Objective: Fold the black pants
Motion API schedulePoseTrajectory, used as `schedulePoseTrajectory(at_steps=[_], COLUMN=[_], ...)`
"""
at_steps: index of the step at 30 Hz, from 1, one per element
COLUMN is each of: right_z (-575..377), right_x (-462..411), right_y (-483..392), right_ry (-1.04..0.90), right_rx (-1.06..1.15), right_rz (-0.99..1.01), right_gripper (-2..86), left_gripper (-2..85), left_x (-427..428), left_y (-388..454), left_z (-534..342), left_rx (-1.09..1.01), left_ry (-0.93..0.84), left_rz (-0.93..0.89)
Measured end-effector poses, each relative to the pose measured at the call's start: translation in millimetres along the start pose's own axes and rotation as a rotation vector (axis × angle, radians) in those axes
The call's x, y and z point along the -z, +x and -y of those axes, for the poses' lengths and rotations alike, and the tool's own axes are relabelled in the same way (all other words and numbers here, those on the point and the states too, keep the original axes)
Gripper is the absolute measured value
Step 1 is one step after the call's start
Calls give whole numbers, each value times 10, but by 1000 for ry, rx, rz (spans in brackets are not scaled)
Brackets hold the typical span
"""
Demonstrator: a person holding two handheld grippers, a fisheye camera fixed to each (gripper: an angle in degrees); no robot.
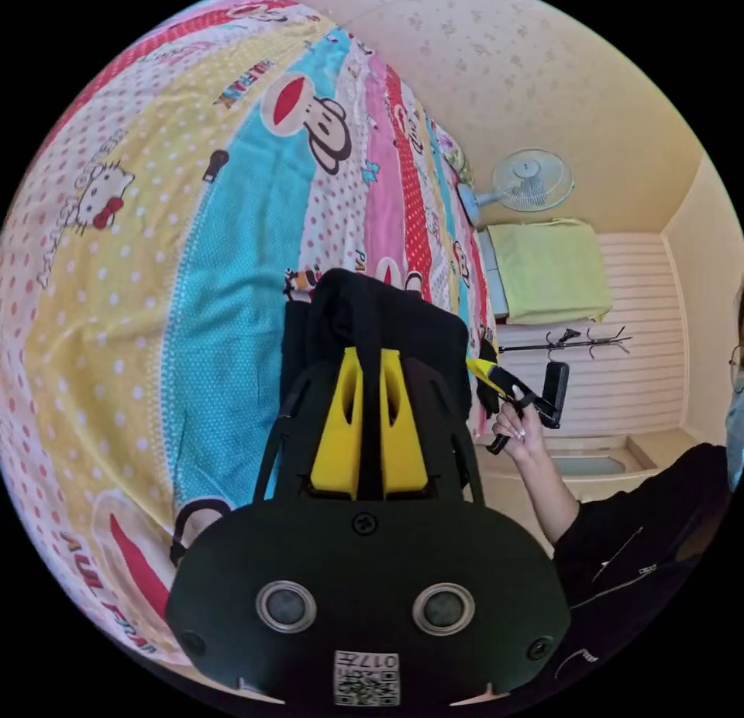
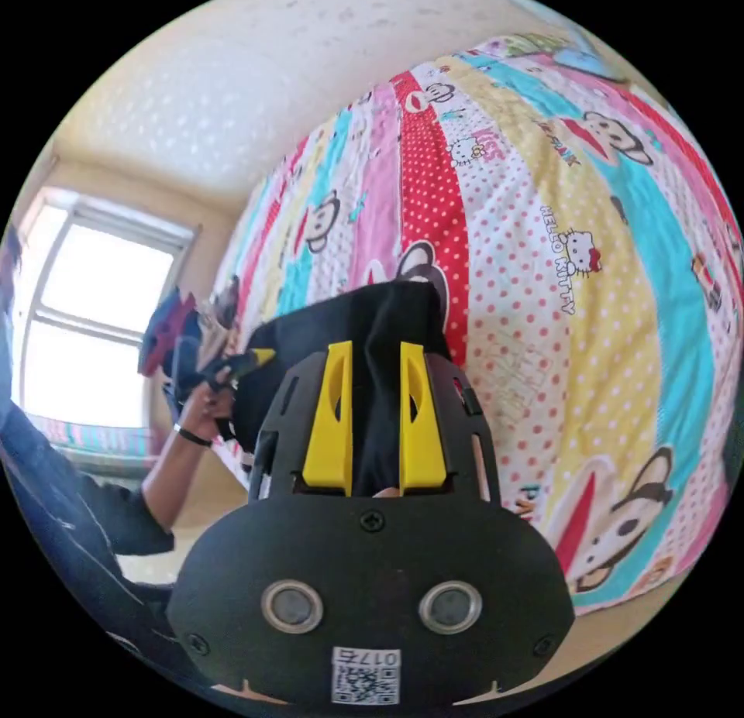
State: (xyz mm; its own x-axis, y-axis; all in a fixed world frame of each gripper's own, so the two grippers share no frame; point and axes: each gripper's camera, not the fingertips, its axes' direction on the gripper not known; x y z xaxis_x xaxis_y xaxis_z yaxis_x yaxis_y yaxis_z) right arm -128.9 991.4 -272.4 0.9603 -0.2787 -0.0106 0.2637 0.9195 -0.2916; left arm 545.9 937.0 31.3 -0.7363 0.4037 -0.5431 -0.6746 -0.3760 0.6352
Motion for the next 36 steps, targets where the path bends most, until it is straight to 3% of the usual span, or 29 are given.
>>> schedulePoseTrajectory(at_steps=[1, 3, 5, 8, 10, 14, 17, 19, 20, 22, 26, 28, 30, 33, 35, 36], right_z=[-8, -47, -55, -47, -164, -201, 12, 299, 367, 519, 586, 339, 69, -355, -524, -592], right_x=[-212, -518, -653, -454, -112, 176, -22, -548, -722, -968, -522, -47, 163, 178, -6, -205], right_y=[-116, -216, -229, -30, 23, -344, -529, -440, -404, -327, -262, -259, -323, -449, -456, -383], right_ry=[-78, -125, -112, -53, 74, 191, 184, 62, 8, -30, 14, 117, 141, 80, -43, -152], right_rx=[84, 202, 214, 24, -84, 14, 89, 78, 107, 203, 158, 151, 168, 262, 348, 384], right_rz=[-162, -295, -268, -60, 42, -33, -44, -184, -207, -209, -206, -62, 11, 139, 90, -42], right_gripper=[88, 87, 83, 83, 83, 75, 64, 51, 51, 53, 71, 74, 74, 72, 66, 56], left_gripper=[33, 30, 35, 41, 50, 49, 35, 3, -2, -7, -9, -10, -10, -10, -10, -10], left_x=[-6, -76, -160, -5, 223, 705, 438, 41, -277, -539, -201, 129, 423, 534, 238, 131], left_y=[111, 123, -103, -99, 69, 777, 1209, 1233, 1172, 1090, 1203, 1356, 1507, 1659, 1731, 1700], left_z=[29, 4, -97, -265, -403, -551, -302, -98, 22, 82, 50, -163, -399, -696, -928, -982], left_rx=[-50, -48, 32, 4, -49, -252, -411, -422, -407, -405, -319, -338, -408, -452, -533, -539], left_ry=[-10, 5, 60, 149, 209, 344, 259, 172, 93, 84, 135, 220, 252, 179, 10, -45], left_rz=[72, 103, -3, -135, -109, 7, 142, 256, 393, 470, 445, 465, 350, 133, 216, 294])
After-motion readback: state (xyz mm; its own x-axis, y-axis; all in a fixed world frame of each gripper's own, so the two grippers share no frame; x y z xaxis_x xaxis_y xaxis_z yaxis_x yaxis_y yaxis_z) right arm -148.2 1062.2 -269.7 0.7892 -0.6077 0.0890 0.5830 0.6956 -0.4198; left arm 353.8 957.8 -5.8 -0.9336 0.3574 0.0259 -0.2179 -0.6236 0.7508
